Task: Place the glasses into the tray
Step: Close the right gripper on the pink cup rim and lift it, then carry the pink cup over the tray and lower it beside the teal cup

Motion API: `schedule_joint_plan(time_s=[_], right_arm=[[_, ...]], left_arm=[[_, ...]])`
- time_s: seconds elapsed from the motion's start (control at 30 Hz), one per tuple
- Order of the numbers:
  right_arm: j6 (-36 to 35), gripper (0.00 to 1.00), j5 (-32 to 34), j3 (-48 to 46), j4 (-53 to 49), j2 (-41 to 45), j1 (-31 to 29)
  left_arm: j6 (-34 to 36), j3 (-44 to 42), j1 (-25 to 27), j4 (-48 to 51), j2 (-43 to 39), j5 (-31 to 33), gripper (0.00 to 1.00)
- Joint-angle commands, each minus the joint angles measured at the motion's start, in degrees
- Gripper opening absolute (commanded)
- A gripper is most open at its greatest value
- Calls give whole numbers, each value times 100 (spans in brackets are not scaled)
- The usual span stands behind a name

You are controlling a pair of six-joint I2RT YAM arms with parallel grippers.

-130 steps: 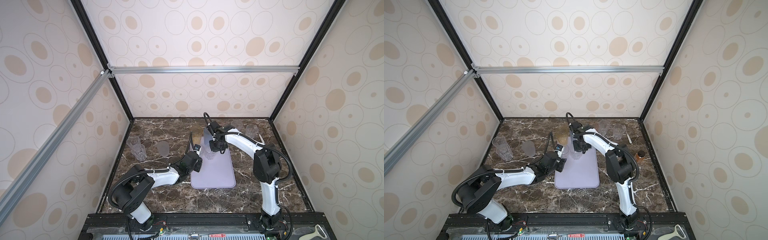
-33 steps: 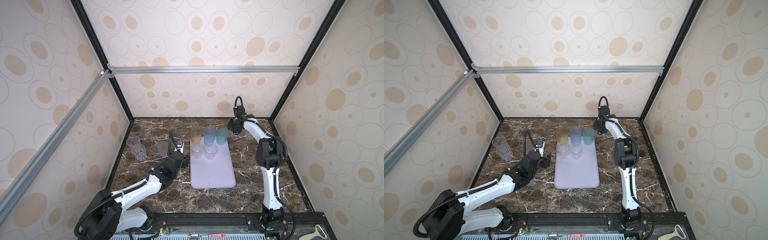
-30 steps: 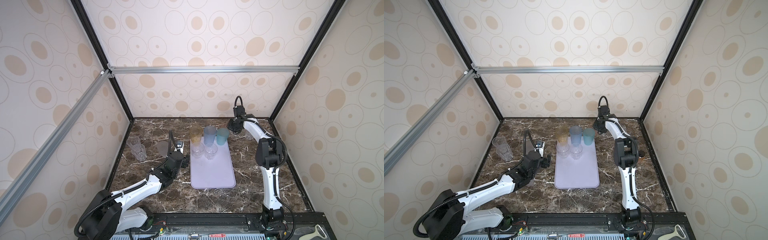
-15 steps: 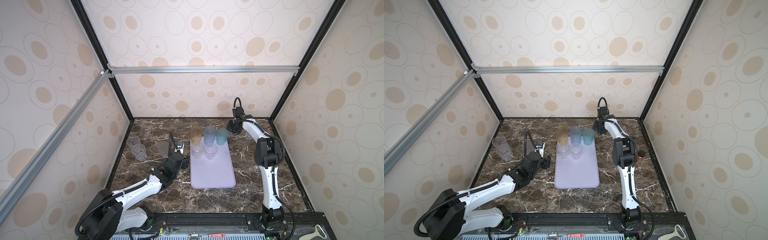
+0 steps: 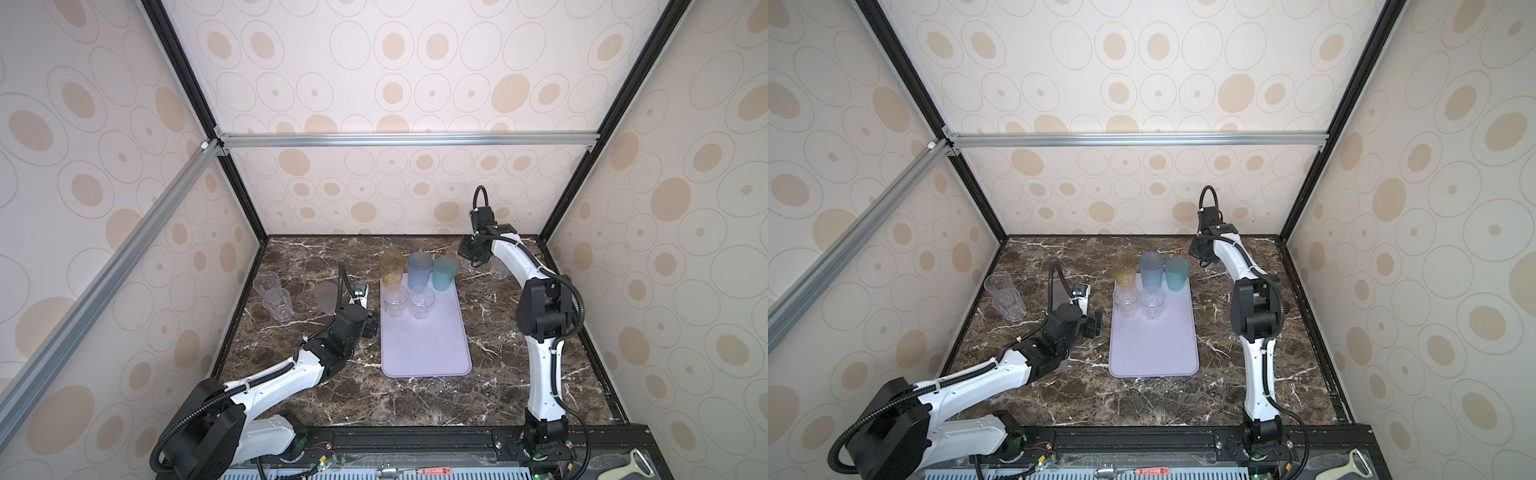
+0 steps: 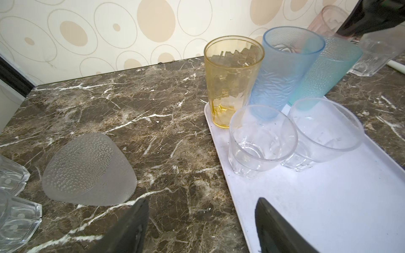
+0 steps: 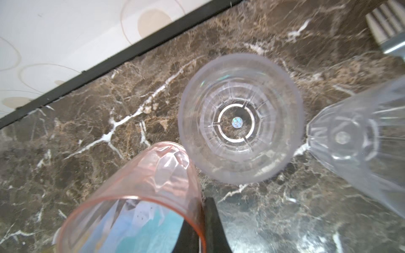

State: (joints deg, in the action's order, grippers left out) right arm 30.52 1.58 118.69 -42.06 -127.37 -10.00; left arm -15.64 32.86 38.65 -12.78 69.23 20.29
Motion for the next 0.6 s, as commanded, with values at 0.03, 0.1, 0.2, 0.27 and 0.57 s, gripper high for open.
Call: schedule_joint_plan(time_s=[0.03, 0.1, 0.2, 0.27, 0.57], right_arm=[[-167, 5, 275, -295, -91, 917, -20], [-204, 5, 326, -543, -133, 1266, -29], [-284, 5, 256, -1093, -194, 1902, -45], [-360, 5, 190, -1491, -280, 2312, -56], [-733, 4, -83, -3054, -883, 3534, -257]], left_arm=[[-38, 282, -42, -252, -40, -132, 74], [-49, 288, -23, -426, -41, -261, 72], [73, 278, 82, -690, -40, -324, 71], [189, 256, 182, -898, -9, -408, 71], [167, 548, 926, -1427, 943, -774, 71]])
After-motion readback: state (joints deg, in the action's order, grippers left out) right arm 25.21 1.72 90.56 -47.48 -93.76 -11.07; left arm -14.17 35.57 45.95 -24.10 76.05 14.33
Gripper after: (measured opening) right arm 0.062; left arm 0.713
